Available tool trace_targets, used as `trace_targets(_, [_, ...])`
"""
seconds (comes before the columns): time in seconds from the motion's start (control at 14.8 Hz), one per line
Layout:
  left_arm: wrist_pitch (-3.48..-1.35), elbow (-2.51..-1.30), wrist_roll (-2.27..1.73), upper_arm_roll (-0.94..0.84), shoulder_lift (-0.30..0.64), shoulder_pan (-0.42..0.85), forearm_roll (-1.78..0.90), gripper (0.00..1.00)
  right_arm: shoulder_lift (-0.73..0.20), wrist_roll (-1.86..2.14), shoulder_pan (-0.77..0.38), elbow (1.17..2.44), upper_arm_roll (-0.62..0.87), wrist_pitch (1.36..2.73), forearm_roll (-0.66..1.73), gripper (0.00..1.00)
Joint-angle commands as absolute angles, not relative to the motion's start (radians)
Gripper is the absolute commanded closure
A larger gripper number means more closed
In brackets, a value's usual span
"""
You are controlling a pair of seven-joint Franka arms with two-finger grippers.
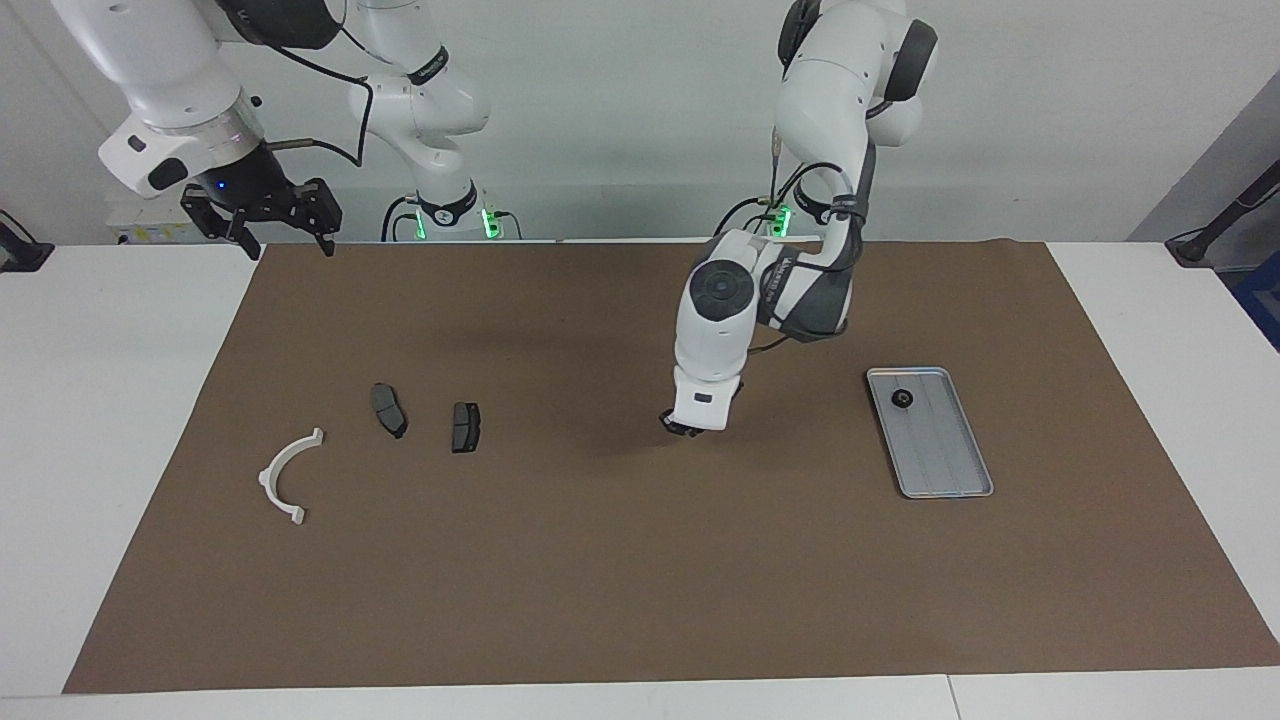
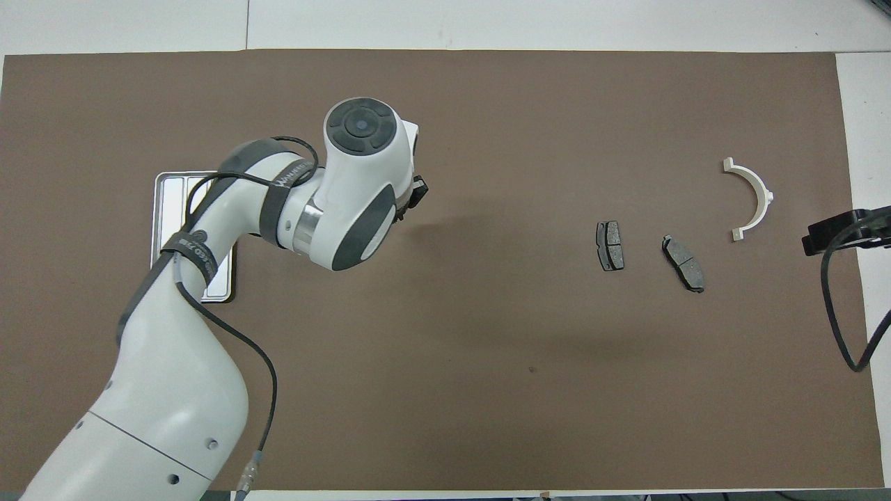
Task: Pick bearing gear from pile to tray
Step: 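Carry the bearing with the left gripper over the silver tray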
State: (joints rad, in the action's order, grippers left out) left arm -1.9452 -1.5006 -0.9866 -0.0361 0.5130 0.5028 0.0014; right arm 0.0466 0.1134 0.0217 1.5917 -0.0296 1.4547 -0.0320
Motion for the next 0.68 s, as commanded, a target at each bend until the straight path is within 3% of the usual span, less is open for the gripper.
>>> trace_targets(0.0, [-1.922, -1.546, -0.805, -0.043, 0.462, 0.393, 0.008, 0.82, 0.069, 0.098, 0.037, 1.614, -0.023, 1.45, -0.044, 0.1])
trace_targets(0.34, [-1.939, -1.549, -0.426, -0.041, 0.463, 0.172, 0.008, 0.82, 0.069, 0.098, 0.035, 1.614, -0.023, 1.448, -0.043, 0.1])
trace_targets(0.61, [-2.006, -1.603, -0.289, -0.032, 0.457, 0.094, 0.012, 0.82, 0.069, 0.098, 0.035, 1.614, -0.025, 1.448, -0.043, 0.1])
